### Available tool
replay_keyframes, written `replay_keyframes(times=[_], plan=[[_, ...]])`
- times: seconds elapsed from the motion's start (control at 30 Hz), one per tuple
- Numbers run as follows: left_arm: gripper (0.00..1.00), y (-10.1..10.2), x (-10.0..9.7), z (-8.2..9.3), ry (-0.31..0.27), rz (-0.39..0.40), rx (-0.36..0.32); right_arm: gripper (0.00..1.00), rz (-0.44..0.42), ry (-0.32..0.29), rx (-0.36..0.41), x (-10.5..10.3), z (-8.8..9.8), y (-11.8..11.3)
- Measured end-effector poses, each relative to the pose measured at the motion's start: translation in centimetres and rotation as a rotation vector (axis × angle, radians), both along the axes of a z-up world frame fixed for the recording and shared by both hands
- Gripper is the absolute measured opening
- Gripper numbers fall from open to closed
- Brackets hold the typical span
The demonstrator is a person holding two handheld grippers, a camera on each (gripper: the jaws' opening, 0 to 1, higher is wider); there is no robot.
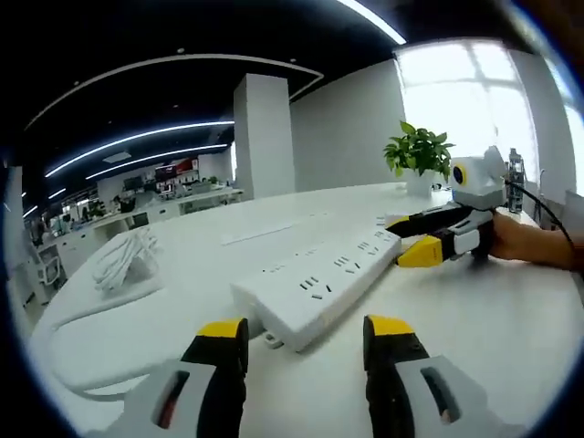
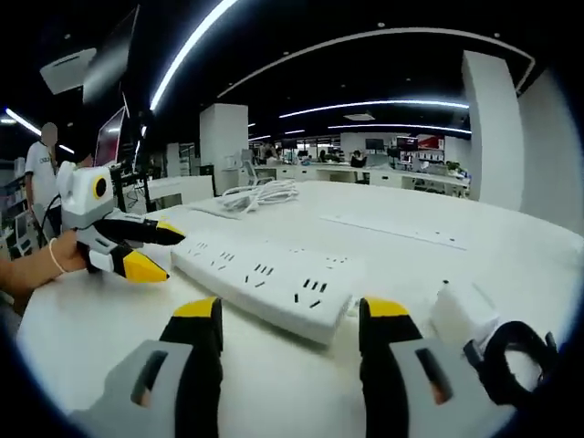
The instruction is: Straighten the power strip on the desk, plug the charger into it
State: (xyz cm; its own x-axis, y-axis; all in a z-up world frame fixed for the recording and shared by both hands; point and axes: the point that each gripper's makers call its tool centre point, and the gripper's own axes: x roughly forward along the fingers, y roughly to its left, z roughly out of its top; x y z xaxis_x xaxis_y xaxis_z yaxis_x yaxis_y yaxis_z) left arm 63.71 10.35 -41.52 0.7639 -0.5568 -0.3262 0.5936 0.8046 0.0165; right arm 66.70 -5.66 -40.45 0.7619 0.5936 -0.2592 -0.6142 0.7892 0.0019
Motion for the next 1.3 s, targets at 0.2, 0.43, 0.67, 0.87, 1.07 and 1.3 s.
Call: replay_keyframes(times=[0.2,0.43,0.67,0.87,1.07,1.3], plan=[[0.43,-0.5,-0.2,-0.4,-0.001,-0.009,0.018,0.53,0.015,0.018,-0.003,-0.1,-0.4,0.2],[0.36,-0.5,0.1,-0.7,-0.011,0.017,0.040,0.47,-0.002,0.010,0.002,0.0,-0.3,0.0],[0.35,-0.4,0.2,-0.7,-0.009,0.022,0.035,0.38,-0.033,0.002,-0.015,0.2,-0.4,-0.6],[0.33,-0.2,0.4,-0.5,0.021,0.033,-0.033,0.36,-0.043,0.001,-0.013,0.2,-0.4,-0.7],[0.29,-0.1,0.5,-0.5,0.016,0.018,-0.029,0.35,-0.057,0.008,-0.005,0.0,-0.4,-0.8],[0.28,0.0,0.6,-0.4,0.023,0.019,-0.045,0.33,-0.077,0.008,-0.010,-0.1,-0.4,-0.9]])
